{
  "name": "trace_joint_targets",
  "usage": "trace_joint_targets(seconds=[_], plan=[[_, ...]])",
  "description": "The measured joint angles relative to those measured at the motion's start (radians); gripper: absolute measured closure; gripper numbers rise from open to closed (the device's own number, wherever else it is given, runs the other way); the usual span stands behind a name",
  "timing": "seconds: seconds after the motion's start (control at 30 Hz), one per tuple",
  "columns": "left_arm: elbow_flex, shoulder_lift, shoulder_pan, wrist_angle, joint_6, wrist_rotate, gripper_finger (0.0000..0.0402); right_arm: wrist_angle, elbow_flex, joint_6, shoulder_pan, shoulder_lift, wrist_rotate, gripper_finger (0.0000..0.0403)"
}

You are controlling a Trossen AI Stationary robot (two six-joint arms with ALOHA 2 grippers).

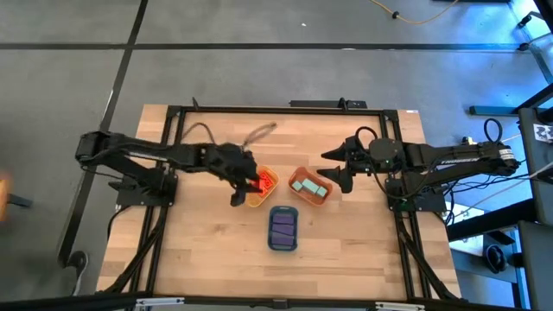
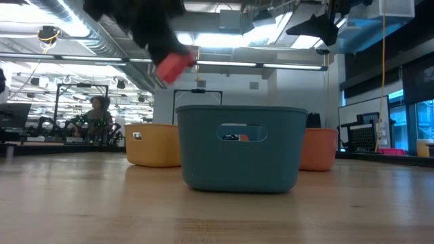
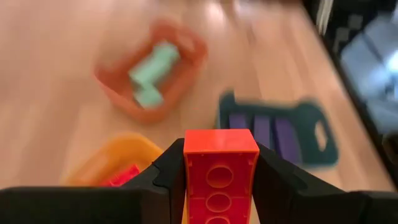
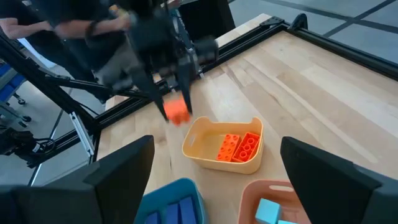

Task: Sort & place blocks by color
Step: Put the orange studded block into the yellow bin

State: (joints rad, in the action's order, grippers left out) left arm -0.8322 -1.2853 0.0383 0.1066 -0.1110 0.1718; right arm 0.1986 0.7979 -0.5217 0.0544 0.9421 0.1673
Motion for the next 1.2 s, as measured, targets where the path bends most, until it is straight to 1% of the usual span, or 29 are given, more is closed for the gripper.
trace_joint_targets(seconds=[0.2, 0.3, 0.43, 0.7, 0.83, 0.9, 1.07, 1.2], plan=[[0.0, -0.156, -0.024, 0.024, 0.069, 0.001, 0.0275, 0.0, 0.0, -0.003, 0.0, 0.0, 0.014, 0.0053], [0.0, -0.205, -0.026, 0.02, 0.078, -0.001, 0.0275, 0.0, 0.0, -0.004, 0.0, 0.0, 0.024, 0.0053], [-0.001, -0.245, -0.025, 0.026, 0.155, -0.029, 0.0275, 0.0, 0.0, -0.006, 0.0, 0.002, 0.024, 0.0053], [-0.001, -0.266, -0.025, 0.089, 0.287, -0.085, 0.0275, 0.0, 0.0, -0.024, 0.0, 0.033, 0.024, 0.0053], [-0.001, -0.266, -0.025, 0.11, 0.349, -0.084, 0.0275, -0.008, 0.0, -0.024, 0.0, 0.056, 0.024, 0.0053], [-0.001, -0.266, -0.025, 0.121, 0.357, -0.081, 0.0271, -0.014, 0.0, -0.025, 0.0, 0.065, 0.024, 0.0053], [-0.001, -0.266, -0.025, 0.122, 0.358, -0.083, 0.0247, -0.014, 0.0, -0.027, 0.0, 0.079, 0.024, 0.0053], [-0.001, -0.266, -0.025, 0.121, 0.358, -0.084, 0.0239, -0.016, 0.0, -0.027, 0.0, 0.078, 0.024, 0.0053]])
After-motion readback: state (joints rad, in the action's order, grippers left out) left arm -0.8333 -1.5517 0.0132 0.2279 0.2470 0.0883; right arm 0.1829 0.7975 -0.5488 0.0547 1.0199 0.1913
